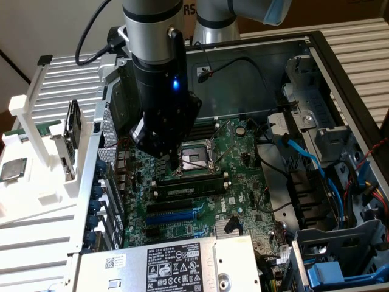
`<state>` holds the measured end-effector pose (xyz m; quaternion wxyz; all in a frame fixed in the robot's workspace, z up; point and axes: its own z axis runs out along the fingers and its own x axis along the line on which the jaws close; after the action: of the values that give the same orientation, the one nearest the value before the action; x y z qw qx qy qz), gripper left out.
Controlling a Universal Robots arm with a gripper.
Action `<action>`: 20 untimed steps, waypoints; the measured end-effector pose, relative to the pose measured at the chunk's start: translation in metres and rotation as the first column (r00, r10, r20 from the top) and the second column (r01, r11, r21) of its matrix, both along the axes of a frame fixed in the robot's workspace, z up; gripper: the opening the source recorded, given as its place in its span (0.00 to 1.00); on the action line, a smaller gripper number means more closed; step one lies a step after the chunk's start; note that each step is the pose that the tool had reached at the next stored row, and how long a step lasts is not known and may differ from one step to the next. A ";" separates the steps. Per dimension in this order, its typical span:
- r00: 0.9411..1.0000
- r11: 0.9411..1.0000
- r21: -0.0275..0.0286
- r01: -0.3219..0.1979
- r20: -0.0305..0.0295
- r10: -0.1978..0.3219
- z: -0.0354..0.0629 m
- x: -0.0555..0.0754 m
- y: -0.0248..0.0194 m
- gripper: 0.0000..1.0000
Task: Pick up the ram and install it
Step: 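Press down the ram until it locks into place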
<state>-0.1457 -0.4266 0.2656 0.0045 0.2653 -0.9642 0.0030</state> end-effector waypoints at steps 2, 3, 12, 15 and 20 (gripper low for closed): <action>1.000 1.000 0.000 0.030 0.000 -0.030 -0.0001 0.000 0.0000 0.11; 0.999 0.999 0.000 0.046 0.000 -0.046 -0.0001 0.000 0.0000 0.11; 0.996 0.996 0.000 0.084 0.000 -0.084 -0.0002 0.008 0.0000 0.11; 0.995 0.995 0.000 0.098 0.000 -0.098 -0.0002 0.009 0.0000 0.11; 0.986 0.986 0.000 0.168 0.000 -0.168 -0.0002 0.009 0.0000 0.11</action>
<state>-0.1365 -0.4265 0.2653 0.0047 0.1833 -0.9831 0.0025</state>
